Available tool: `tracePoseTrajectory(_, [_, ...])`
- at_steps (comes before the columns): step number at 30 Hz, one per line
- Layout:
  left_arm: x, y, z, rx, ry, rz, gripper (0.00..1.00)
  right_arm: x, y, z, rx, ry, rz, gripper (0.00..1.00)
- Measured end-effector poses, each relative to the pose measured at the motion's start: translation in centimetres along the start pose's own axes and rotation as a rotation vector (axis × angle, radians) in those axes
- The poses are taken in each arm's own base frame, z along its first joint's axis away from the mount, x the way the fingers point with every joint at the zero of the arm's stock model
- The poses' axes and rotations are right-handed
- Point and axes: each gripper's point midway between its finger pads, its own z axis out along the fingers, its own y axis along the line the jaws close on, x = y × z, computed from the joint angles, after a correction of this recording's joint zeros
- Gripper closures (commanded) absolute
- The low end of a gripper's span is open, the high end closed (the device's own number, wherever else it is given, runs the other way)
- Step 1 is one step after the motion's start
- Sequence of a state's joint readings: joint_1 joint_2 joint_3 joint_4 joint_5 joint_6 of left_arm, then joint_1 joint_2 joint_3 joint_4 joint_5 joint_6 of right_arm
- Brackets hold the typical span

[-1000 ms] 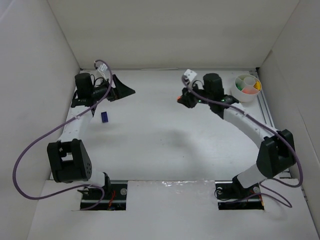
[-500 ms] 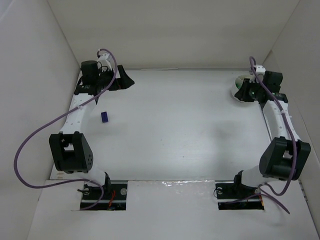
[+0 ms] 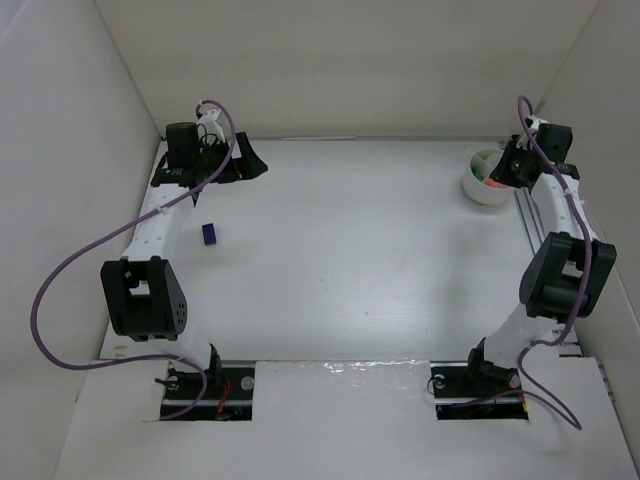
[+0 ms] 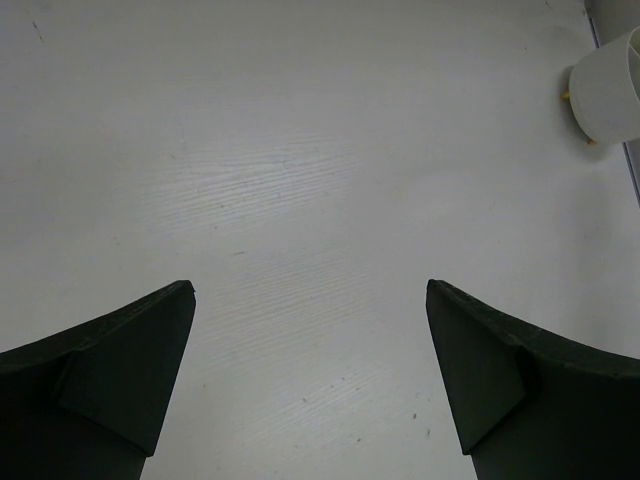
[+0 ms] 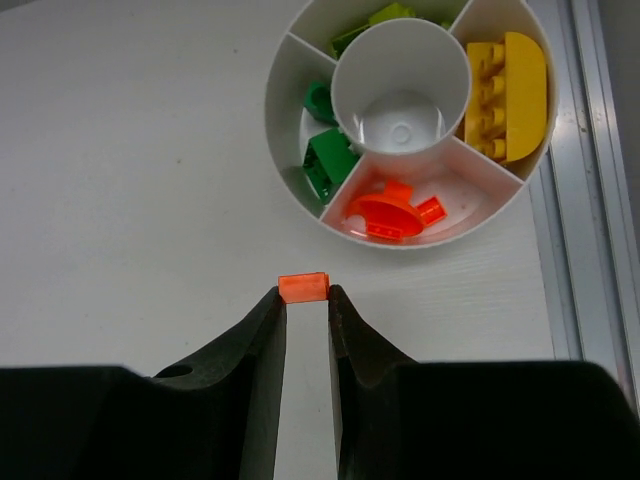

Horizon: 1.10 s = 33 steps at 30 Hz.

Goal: Sort the legos into containers by color

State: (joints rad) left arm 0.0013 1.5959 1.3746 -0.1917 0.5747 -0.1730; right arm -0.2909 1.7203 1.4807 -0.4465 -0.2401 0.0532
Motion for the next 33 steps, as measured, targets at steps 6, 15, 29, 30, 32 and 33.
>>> tracePoseTrajectory(6, [0.0, 0.1, 0.1, -0.005, 0.001, -0.002, 0.00, -0.2, -1.9, 1.8, 0.074, 0.013, -0.005, 0.91])
tracePoseTrajectory(15, [0.2, 0.6, 0.8, -0.008, 0.016, -0.012, 0.00, -0.8, -3.2, 3.0, 0.122, 0.012, -0.029, 0.91])
tracePoseTrajectory(29, [0.3, 0.6, 0.8, -0.009, 0.020, -0.016, 0.00, -0.8, -4.3, 4.7, 0.160, 0.032, -0.048, 0.78])
tracePoseTrajectory(30, [0.4, 0.6, 0.8, -0.008, 0.021, -0.018, 0.00, -0.9, -4.4, 4.8, 0.163, 0.033, -0.047, 0.76])
tracePoseTrajectory(32, [0.4, 0.7, 0.9, -0.009, 0.023, -0.021, 0.00, -0.8, -4.6, 4.9, 0.170, 0.037, -0.047, 0.69])
tracePoseTrajectory(33, [0.5, 0.7, 0.9, -0.009, 0.026, -0.023, 0.00, -0.7, -4.6, 4.9, 0.174, 0.040, -0.045, 0.67])
